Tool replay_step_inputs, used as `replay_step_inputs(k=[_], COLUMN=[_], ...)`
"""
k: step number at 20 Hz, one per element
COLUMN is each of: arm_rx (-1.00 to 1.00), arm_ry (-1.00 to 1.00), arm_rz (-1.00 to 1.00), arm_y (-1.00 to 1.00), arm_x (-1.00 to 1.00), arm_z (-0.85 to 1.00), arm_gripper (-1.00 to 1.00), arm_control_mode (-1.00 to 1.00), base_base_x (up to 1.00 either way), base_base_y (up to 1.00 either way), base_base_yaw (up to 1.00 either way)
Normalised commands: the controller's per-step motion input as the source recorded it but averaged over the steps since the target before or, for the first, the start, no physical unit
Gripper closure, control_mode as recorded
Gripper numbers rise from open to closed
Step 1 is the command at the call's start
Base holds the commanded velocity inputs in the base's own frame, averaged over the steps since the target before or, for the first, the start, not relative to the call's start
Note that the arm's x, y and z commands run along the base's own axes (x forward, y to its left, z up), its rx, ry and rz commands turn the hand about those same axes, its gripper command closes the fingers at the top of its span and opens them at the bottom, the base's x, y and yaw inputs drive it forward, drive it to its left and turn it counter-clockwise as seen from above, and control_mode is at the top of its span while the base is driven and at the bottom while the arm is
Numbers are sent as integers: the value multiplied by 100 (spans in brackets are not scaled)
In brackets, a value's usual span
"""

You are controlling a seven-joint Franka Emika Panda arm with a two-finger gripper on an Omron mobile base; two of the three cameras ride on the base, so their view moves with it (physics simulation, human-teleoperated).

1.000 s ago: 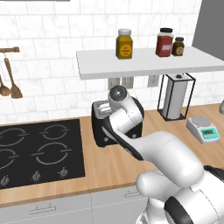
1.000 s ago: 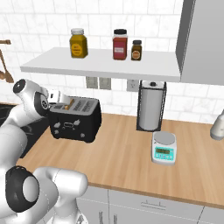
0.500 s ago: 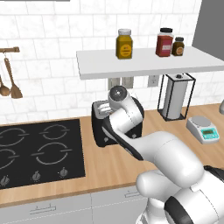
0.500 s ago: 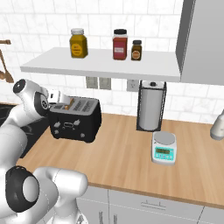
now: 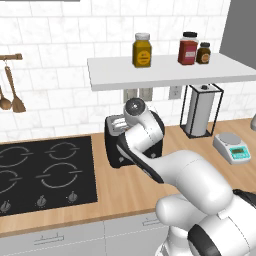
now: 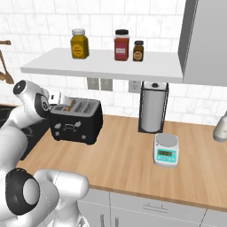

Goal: Start the toaster. Once the lever pops up, take the bread to the plate on the dining counter.

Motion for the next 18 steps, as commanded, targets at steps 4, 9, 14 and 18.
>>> replay_step_inputs(k=[4, 9, 14, 18], arm_rx=[0, 0, 0, 0], arm_ry=[0, 0, 0, 0], arm_rz=[0, 0, 0, 0], arm_y=[0, 0, 0, -2], arm_x=[0, 0, 0, 0], arm_z=[0, 0, -3, -8], arm_gripper=[-100, -100, -100, -100], arm_control_mode=[-100, -100, -100, -100], base_base_x=[0, 0, 0, 0], base_base_y=[0, 0, 0, 0], base_base_yaw=[0, 0, 0, 0])
